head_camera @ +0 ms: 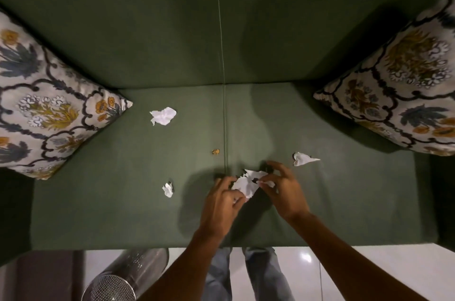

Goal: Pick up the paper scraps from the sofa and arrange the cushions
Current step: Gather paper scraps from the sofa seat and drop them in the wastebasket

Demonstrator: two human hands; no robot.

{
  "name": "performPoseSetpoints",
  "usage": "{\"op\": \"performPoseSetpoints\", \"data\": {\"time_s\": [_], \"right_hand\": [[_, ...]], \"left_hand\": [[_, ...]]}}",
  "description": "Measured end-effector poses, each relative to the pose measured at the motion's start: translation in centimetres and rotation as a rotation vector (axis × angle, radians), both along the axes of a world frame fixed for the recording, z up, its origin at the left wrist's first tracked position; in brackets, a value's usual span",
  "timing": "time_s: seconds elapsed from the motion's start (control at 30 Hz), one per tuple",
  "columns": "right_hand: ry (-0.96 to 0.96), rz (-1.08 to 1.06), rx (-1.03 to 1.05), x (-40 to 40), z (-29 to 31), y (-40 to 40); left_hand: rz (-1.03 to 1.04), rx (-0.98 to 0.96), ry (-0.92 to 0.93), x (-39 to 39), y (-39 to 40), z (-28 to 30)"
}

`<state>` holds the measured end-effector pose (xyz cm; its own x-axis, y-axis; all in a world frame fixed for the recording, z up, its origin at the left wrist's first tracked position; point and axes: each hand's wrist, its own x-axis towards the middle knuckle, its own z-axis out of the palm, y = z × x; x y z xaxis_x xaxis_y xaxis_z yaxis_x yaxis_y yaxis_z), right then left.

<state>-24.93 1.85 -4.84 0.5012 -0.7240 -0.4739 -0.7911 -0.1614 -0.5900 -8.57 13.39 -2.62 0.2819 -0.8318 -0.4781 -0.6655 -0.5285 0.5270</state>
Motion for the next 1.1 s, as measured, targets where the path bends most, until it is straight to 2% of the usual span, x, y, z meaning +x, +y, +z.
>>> {"op": "performPoseSetpoints", "data": {"time_s": [0.13, 0.3, 0.43, 0.53, 0.6, 0.7, 0.8, 0.93, 1.1], "right_hand": [[0.040, -0.004, 0.022, -0.2, -2.0, 0.5], [0.001, -0.038, -0.047, 0.5, -2.8, 0.8], [-0.099, -0.129, -0.038, 2.6, -1.7, 2.1], [-0.149, -0.105, -0.071, 5.3, -0.3, 4.5], [-0.131, -0.171, -0.100, 6.5, 0.2, 5.5], [0.005, -0.251, -0.210, 6.0, 0.4, 6.0], [0.155, -0.206, -0.280, 4.0, -0.8, 5.3], [0.076, -0.202, -0.248, 3.3, -2.0, 5.7], [0.089, -0.222, -0.286, 4.8, -2.9, 9.0]], "left_hand": [[0.168, 0.034, 0.105, -2.8, -0.7, -1.6], [0.334, -0.007, 0.093, -3.8, -0.3, -2.1], [0.459, 0.050, 0.059, -2.7, 2.4, -0.9], [0.554, 0.064, 0.074, -0.8, 5.5, 0.3], [0.610, 0.050, 0.080, 0.5, 8.0, 0.9], [0.665, 0.006, 0.082, 2.2, 12.4, 1.3], [0.701, -0.042, 0.050, 3.5, 16.3, 1.3], [0.742, -0.066, 0.064, 4.3, 22.1, 0.5], [0.892, -0.001, 0.111, 3.9, 29.4, 0.0]]}}
